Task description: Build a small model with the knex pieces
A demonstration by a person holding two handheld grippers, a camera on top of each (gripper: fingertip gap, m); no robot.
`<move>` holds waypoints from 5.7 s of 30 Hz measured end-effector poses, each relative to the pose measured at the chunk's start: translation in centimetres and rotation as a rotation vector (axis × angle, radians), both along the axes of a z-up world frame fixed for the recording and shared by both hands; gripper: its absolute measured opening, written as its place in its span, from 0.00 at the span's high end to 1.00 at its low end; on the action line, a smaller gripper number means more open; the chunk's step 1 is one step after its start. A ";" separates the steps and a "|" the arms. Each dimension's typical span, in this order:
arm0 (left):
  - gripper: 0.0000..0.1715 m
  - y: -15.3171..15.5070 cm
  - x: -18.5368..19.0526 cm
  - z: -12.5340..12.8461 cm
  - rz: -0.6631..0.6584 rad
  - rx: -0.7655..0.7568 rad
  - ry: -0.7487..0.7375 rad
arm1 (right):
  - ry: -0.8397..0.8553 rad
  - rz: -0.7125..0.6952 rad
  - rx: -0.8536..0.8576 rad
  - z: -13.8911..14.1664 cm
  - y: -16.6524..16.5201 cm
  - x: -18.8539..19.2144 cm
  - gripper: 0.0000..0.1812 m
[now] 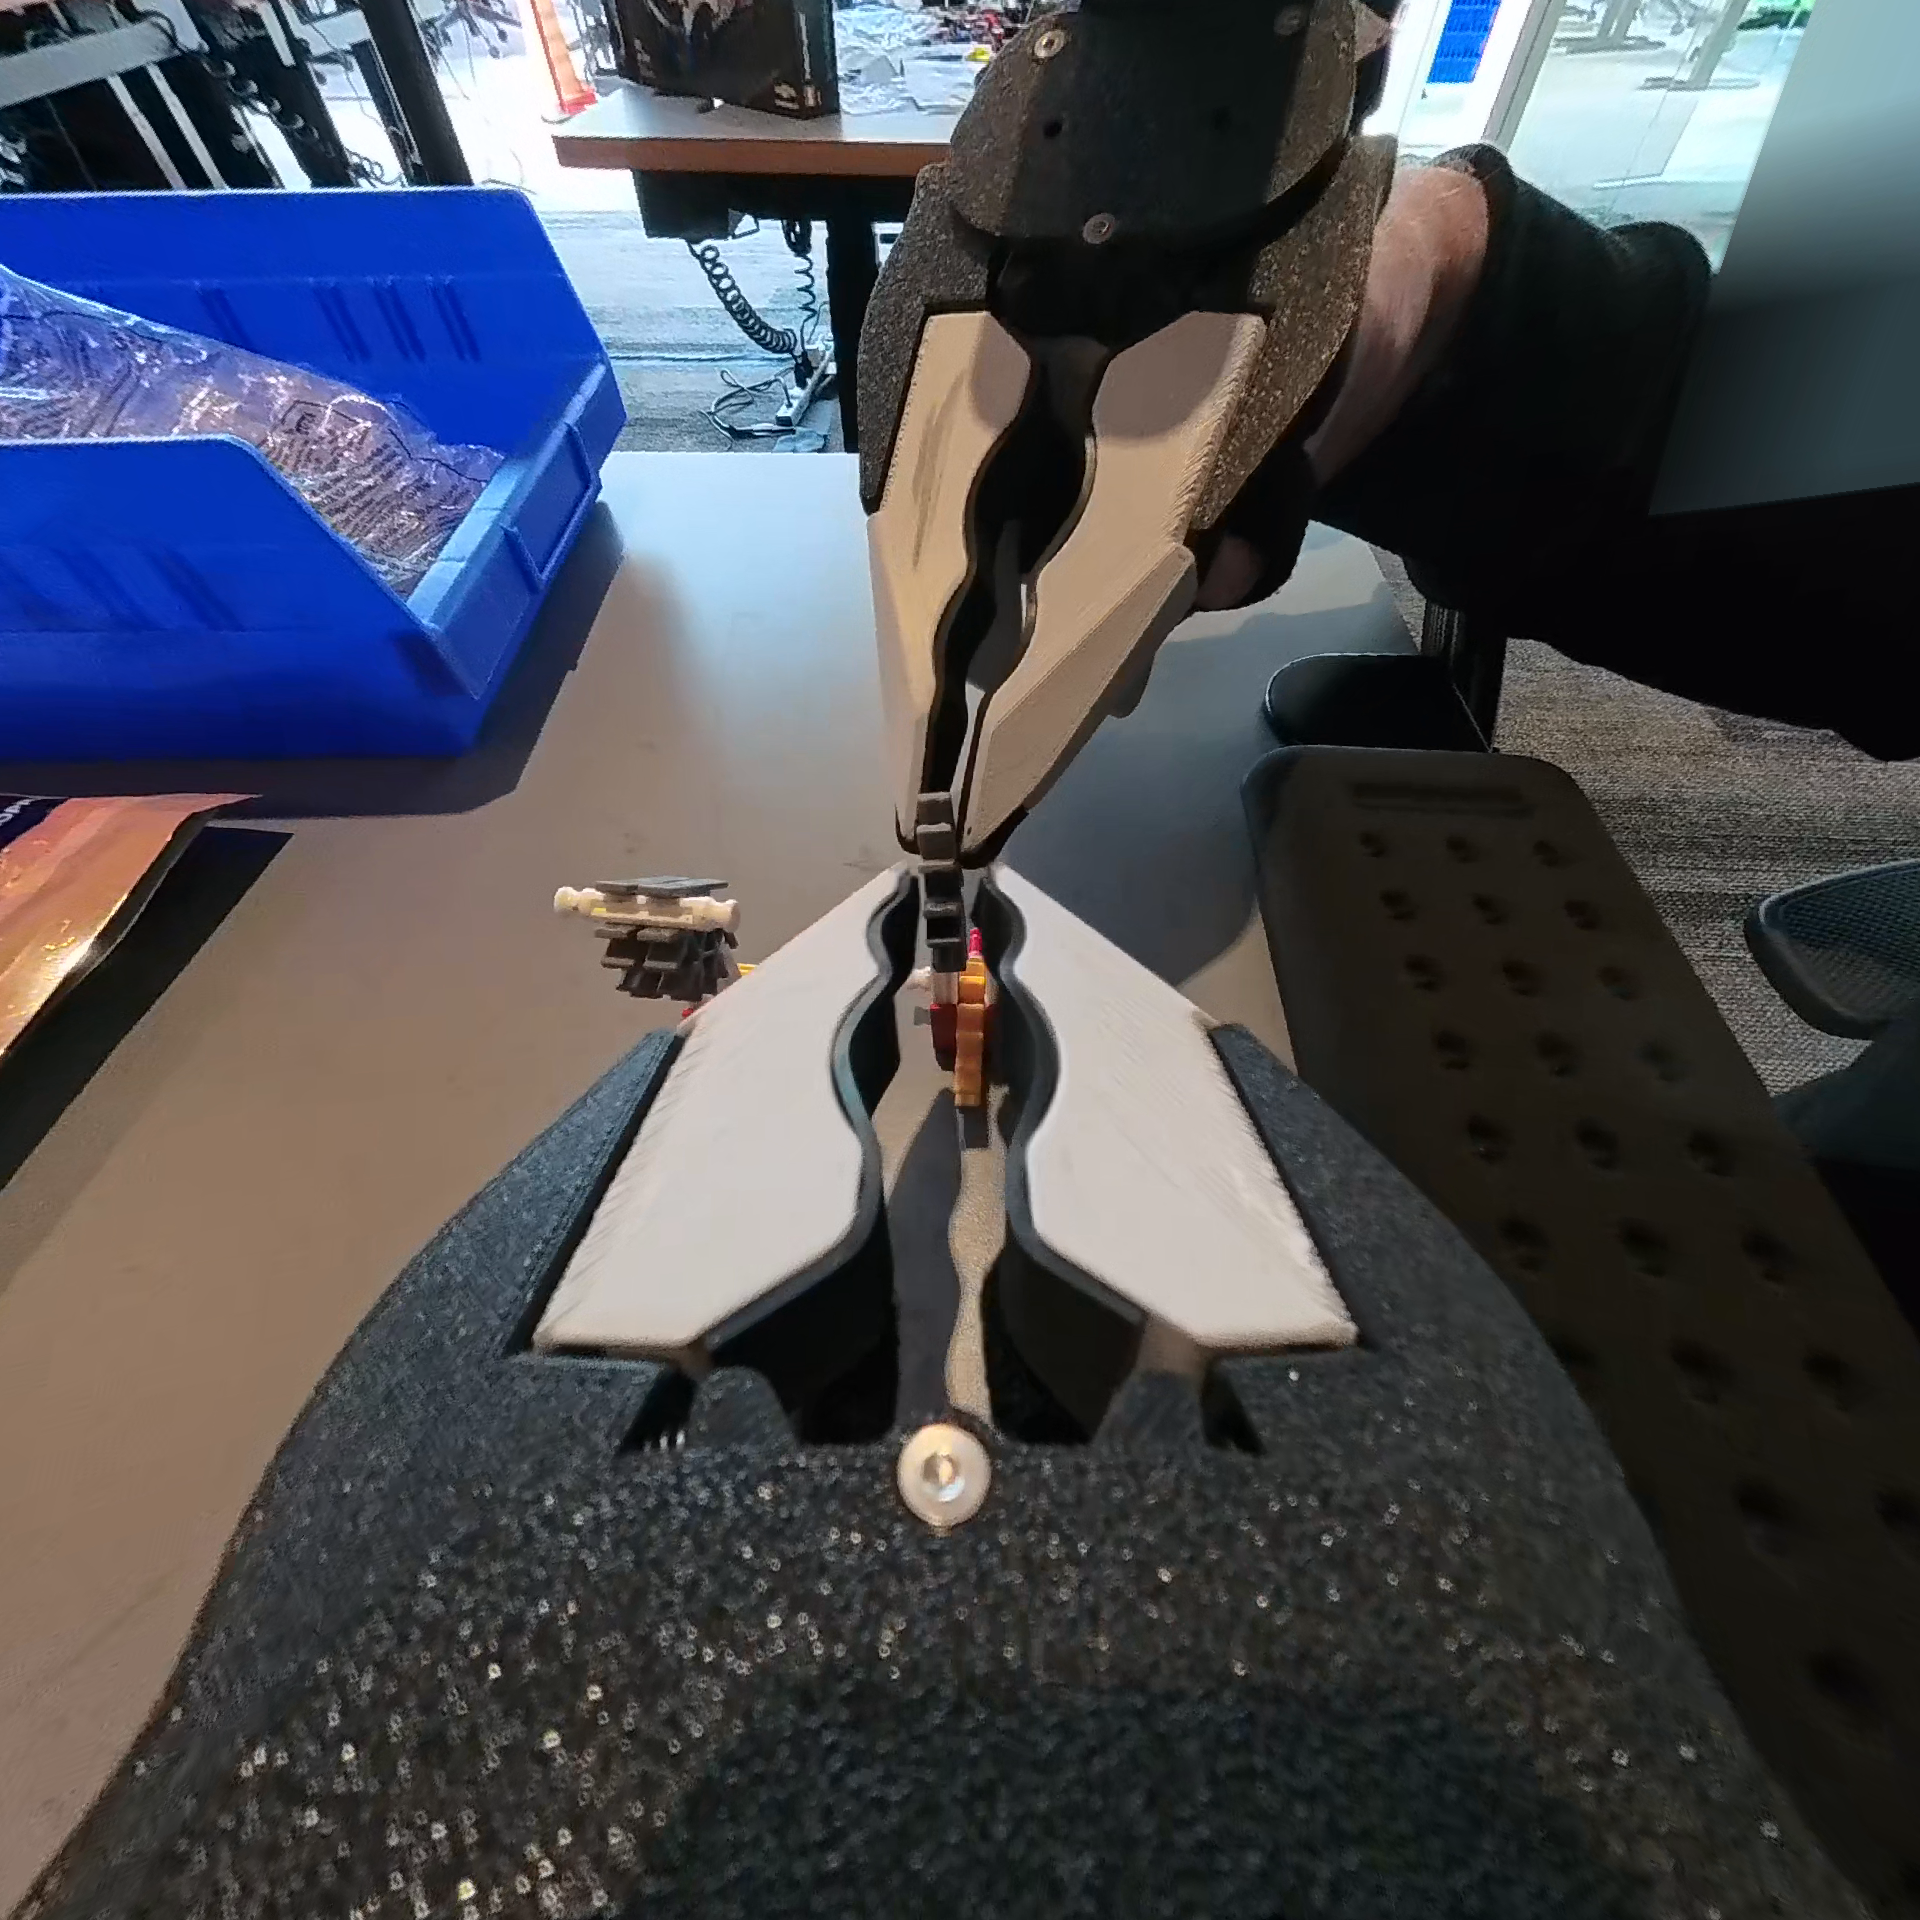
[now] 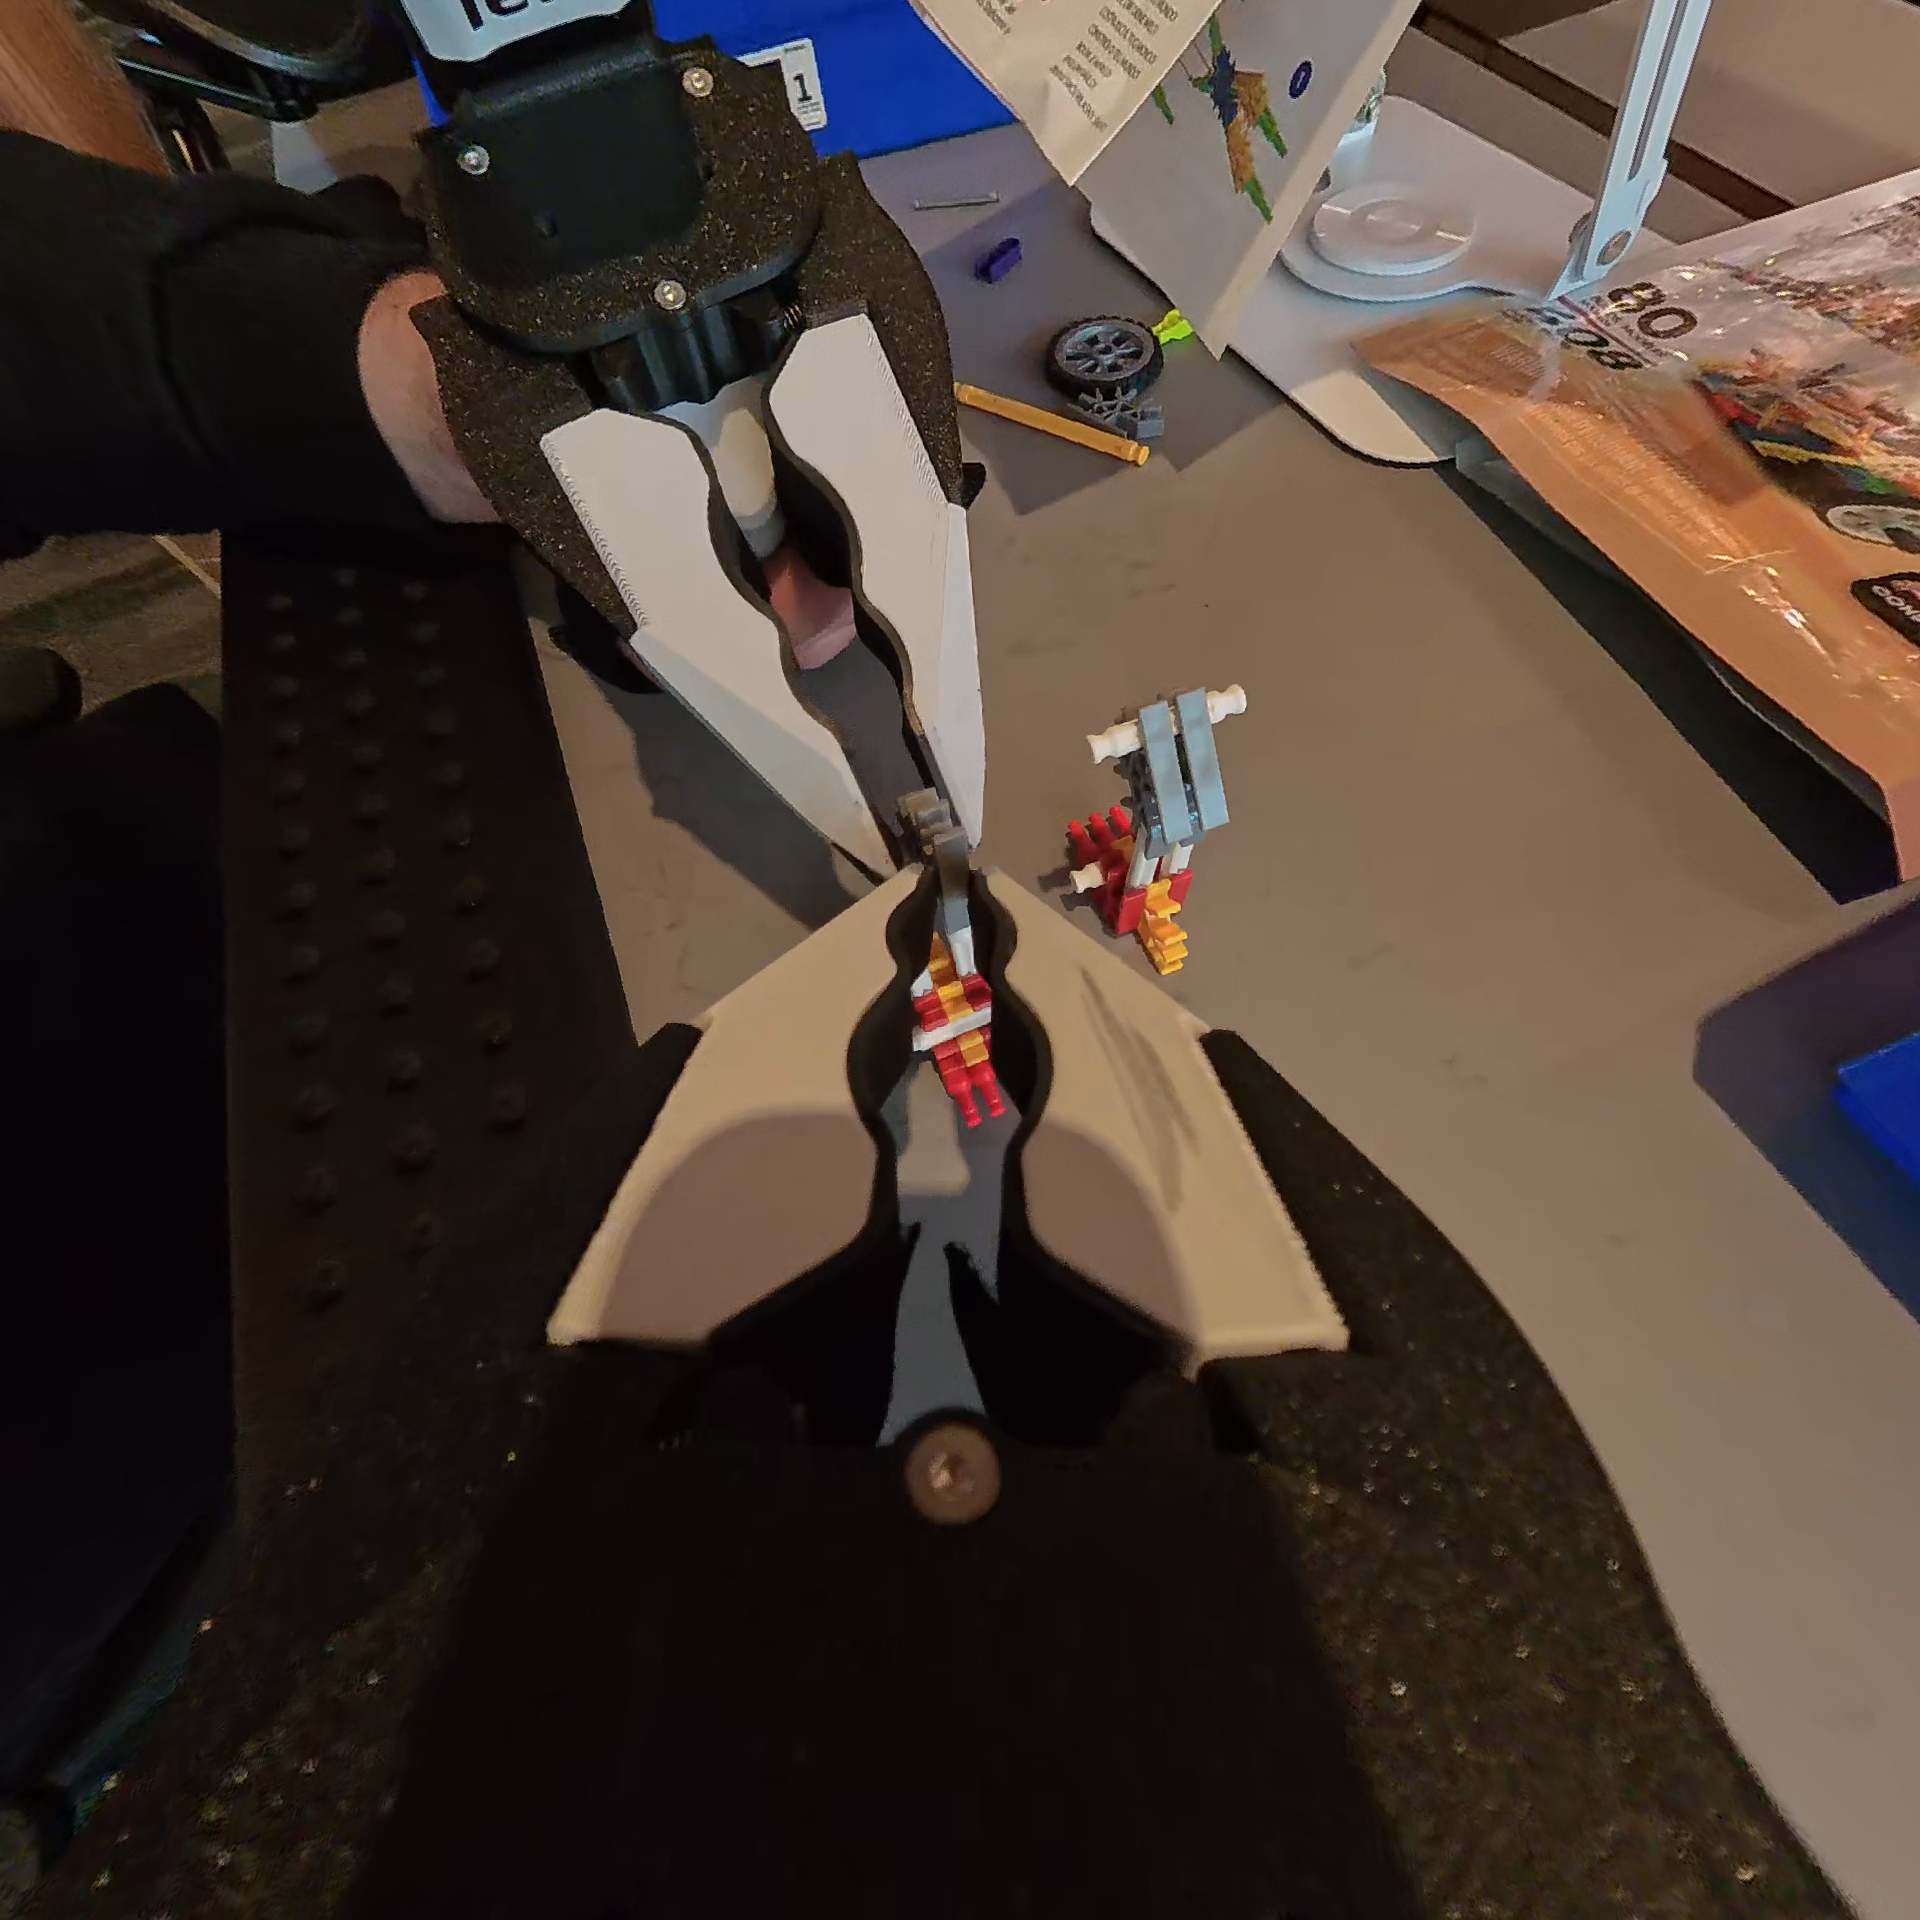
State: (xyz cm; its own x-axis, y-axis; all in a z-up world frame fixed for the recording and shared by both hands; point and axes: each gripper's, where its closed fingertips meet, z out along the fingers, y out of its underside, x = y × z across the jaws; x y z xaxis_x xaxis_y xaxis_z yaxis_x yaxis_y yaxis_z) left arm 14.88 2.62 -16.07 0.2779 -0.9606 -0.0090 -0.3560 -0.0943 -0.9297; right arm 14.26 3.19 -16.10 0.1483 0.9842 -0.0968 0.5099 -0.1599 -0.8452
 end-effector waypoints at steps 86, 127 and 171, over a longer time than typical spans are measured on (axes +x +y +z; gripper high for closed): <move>0.94 0.3 1.7 6.0 0.062 -0.449 -0.441 | -0.131 -0.532 0.971 5.4 2.2 1.0 0.88; 0.85 -7.7 1.0 6.5 -0.426 0.054 -0.151 | 0.403 0.286 -0.317 4.7 -7.7 -0.5 0.89; 0.86 -3.9 0.5 3.2 -0.248 -0.073 -0.035 | 0.339 0.118 -0.170 3.3 -4.2 -0.2 0.97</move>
State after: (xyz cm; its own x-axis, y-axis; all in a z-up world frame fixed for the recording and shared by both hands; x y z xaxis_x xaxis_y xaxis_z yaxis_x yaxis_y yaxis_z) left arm 15.41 -1.28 -12.86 0.0322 -0.9972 0.0682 -0.3446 -0.0751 -0.9357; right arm 14.10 -0.98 -12.76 -0.0338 0.9582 -0.2840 0.2297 -0.2691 -0.9353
